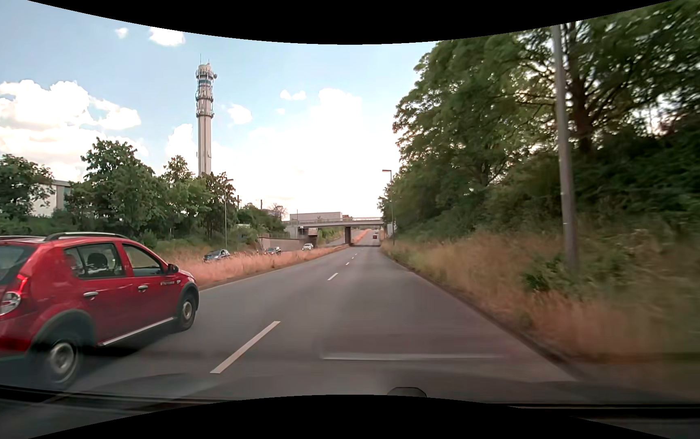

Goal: Follow the waypoints while adhering to traffic rules and regulations

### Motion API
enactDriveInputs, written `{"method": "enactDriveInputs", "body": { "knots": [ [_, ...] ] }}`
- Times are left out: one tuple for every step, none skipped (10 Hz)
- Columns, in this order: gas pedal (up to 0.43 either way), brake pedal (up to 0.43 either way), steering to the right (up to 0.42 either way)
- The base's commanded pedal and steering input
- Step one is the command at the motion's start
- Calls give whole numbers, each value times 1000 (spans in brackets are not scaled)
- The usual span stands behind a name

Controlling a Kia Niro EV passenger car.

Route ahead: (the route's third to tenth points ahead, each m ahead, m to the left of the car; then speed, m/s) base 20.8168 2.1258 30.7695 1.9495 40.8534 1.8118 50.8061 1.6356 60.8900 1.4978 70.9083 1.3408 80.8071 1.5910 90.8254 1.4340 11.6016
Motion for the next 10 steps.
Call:
{"method": "enactDriveInputs", "body": {
  "knots": [
    [39, 0, -7],
    [39, 0, -7],
    [39, 0, -7],
    [39, 0, -7],
    [39, 0, -7],
    [39, 0, -7],
    [39, 0, -7],
    [39, 0, -7],
    [39, 0, -7],
    [39, 0, -7]
  ]
}}
